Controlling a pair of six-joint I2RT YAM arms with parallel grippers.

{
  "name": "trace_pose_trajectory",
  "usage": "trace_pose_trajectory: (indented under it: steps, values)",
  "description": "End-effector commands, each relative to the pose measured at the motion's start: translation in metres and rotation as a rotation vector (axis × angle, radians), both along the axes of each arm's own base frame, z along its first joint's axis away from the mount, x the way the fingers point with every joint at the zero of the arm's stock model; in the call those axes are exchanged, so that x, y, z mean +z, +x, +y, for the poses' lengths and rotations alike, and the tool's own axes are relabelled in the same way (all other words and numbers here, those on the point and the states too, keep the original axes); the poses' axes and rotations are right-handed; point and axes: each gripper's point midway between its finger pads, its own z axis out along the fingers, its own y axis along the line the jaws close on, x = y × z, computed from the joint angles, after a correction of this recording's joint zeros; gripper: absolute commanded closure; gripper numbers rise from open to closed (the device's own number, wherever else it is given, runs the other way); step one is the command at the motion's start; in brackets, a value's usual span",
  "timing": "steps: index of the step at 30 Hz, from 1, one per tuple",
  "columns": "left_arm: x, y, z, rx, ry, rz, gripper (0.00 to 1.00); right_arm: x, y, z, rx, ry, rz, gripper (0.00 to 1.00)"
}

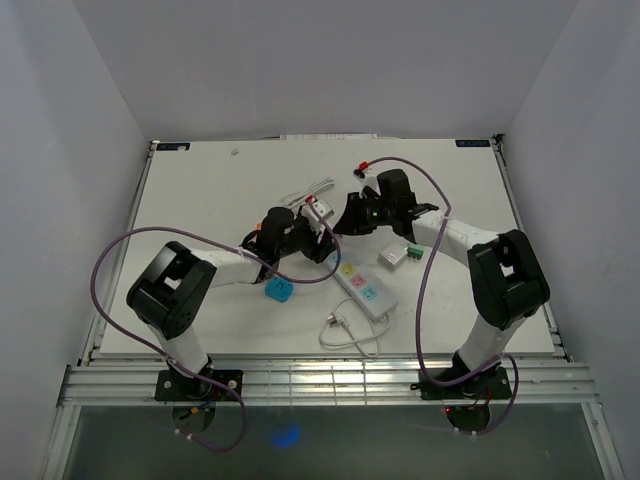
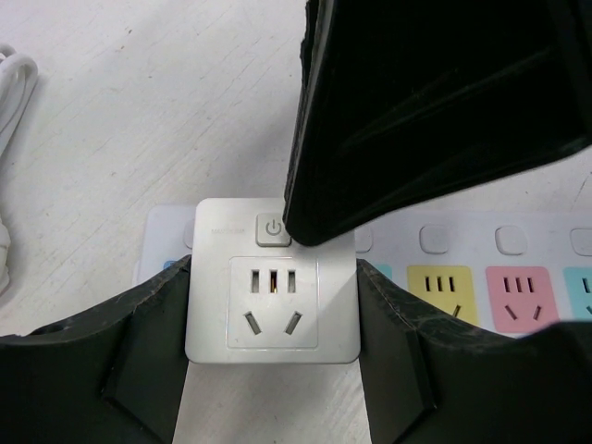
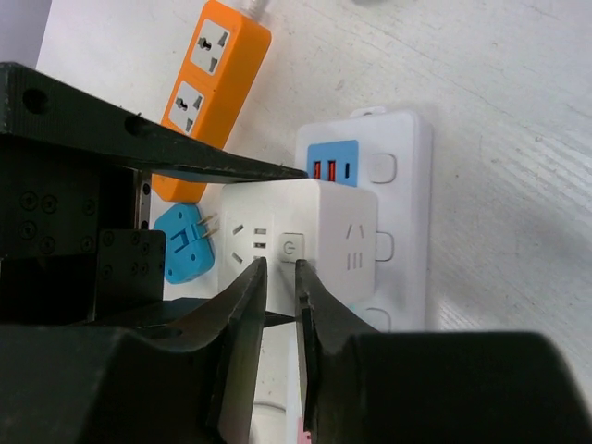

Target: Insert the plug

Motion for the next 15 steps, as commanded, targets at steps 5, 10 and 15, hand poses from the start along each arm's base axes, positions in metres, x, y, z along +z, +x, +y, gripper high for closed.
trace_pose_trajectory:
  steps: [5,10,15]
  values:
    - [-0.019,-0.034,0.009,-0.006,0.013,0.150,0.38,0.006,0.008,-0.029,-0.073,-0.059,0.001,0.62]
    - [-0.004,-0.040,0.014,0.021,-0.048,0.125,0.02,0.027,0.001,-0.048,-0.096,-0.058,-0.086,0.34]
    - [0.018,-0.042,0.023,0.081,-0.114,0.093,0.02,0.039,-0.013,-0.070,-0.117,-0.091,-0.180,0.09]
